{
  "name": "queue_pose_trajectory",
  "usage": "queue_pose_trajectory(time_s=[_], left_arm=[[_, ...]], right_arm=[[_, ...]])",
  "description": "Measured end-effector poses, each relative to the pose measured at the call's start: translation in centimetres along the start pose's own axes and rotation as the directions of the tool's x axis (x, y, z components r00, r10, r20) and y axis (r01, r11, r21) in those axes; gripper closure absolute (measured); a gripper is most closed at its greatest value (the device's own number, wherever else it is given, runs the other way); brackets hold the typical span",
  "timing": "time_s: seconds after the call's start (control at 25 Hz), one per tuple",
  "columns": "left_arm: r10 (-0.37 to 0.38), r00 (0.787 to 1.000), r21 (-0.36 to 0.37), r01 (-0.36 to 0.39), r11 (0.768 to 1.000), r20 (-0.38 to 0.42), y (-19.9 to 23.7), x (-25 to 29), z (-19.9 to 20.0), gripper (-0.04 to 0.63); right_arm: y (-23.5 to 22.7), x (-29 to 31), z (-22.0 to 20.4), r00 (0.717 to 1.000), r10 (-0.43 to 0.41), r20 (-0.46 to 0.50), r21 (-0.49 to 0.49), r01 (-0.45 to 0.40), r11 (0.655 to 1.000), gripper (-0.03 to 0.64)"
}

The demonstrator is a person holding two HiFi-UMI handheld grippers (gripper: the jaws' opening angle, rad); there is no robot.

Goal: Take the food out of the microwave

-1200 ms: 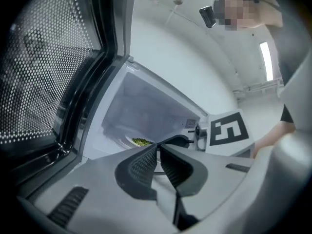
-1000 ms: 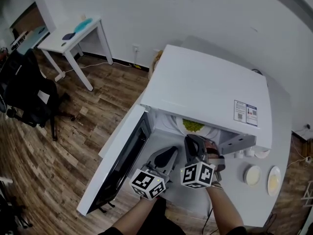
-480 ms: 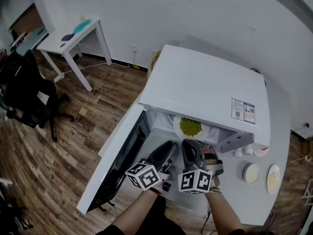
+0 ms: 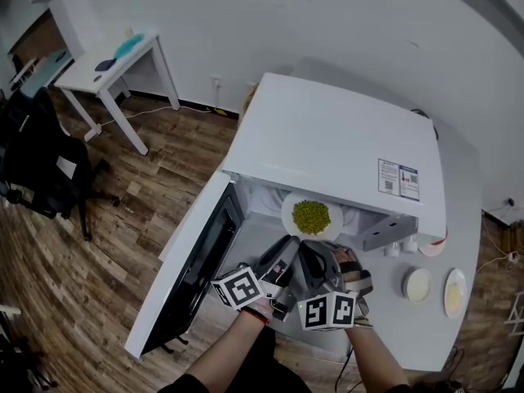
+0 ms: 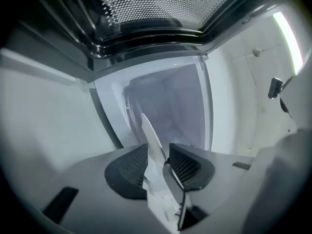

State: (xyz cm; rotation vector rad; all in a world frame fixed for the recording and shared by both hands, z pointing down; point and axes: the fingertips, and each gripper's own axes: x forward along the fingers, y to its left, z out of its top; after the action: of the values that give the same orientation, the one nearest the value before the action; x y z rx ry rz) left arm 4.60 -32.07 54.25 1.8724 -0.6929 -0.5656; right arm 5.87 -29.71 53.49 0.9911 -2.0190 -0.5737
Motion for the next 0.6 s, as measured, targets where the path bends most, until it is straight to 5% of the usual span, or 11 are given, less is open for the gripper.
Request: queue_pose_trajectory(time_s=[0.4, 0.6], left_arm=[[0.039, 0.999, -0.158, -0.042, 0.987, -0.020, 1.3, -0.5, -1.9, 0.465], [-0.038, 0.999, -0.204, 0.038, 0.978, 0.003, 0.3, 0.0, -1.9, 0.511]], right_arm=[[1.6, -1.5, 0.2, 0.998, 0.051, 0.041, -0.018, -0.050, 0.999, 0.571], [2.1, -1.4, -0.1, 0.995, 0.086, 0.056, 0.015, -0.087, 0.996, 0.569]])
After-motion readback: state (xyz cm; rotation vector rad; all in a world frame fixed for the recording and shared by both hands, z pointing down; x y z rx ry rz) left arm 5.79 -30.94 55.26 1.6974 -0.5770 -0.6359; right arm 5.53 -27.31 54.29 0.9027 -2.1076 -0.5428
